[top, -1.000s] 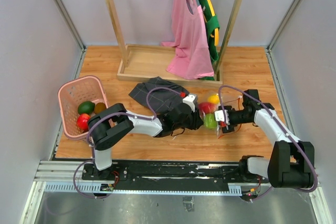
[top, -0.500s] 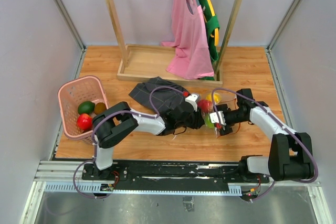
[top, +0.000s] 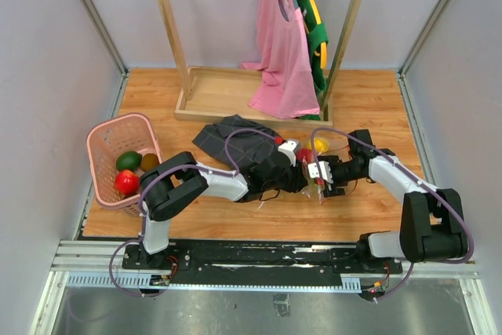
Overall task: Open the zip-top bag and remove the fake food
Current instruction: Pick up the fake fruit from the zipper food storage bag.
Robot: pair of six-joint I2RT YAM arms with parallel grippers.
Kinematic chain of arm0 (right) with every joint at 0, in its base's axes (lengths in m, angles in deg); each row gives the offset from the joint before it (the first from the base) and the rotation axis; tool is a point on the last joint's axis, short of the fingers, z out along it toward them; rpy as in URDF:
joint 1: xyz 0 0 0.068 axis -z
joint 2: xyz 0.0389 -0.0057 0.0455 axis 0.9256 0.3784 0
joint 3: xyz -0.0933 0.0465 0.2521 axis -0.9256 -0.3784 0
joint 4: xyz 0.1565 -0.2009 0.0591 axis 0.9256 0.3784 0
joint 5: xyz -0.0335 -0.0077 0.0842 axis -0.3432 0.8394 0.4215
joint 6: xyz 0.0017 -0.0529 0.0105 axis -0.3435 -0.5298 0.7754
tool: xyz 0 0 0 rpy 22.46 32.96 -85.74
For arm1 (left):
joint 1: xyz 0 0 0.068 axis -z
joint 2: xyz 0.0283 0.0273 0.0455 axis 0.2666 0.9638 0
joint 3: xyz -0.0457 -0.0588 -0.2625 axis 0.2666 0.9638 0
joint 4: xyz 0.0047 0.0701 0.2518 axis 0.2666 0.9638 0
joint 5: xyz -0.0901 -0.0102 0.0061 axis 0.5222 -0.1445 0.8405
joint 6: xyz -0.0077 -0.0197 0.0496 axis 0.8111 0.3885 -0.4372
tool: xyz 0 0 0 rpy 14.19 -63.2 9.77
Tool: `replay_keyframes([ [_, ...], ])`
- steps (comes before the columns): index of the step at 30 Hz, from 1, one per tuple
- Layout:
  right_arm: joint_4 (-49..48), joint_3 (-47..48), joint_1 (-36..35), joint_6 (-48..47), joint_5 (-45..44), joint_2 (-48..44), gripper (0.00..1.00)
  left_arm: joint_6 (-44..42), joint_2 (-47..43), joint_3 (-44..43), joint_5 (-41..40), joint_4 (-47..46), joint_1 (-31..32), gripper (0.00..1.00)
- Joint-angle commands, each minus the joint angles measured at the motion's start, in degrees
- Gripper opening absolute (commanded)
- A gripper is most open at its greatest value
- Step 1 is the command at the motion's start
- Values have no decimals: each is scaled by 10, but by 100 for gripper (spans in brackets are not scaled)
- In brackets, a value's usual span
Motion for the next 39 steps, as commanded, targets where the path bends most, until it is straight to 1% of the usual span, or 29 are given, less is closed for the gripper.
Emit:
replay_keyframes([
  [1, 9, 15, -7, 27, -33, 5, 62, -4, -8, 3, 5, -15, -3, 34],
  [4, 21, 19, -6, 32, -44, 0, 51, -2, -23, 19, 0, -18, -4, 35],
  [8, 49, 29, 4, 34, -36, -21, 36, -3, -58, 38, -7, -16, -5, 37],
  [12, 88, 39, 18, 35, -18, -55, 29, -3, -97, 62, -7, -16, -4, 41],
  [14, 112, 44, 24, 34, -11, -69, 24, -3, -116, 79, -1, -19, -5, 46],
  [17, 145, 50, 34, 34, -1, -86, 20, -1, -150, 109, 8, -30, -4, 49],
  [22, 193, 61, 52, 36, 5, -102, 15, 7, -210, 156, 7, -46, -5, 50],
  [26, 216, 74, 72, 51, 9, -111, 9, 14, -261, 187, 2, -53, -4, 51],
  [32, 250, 101, 107, 77, 33, -114, 7, 25, -325, 223, 7, -49, -5, 51],
  [36, 252, 105, 115, 117, 31, -113, 7, 36, -354, 242, 21, -55, -4, 53],
  [39, 241, 108, 120, 163, 25, -110, 6, 41, -359, 250, 40, -73, -4, 55],
])
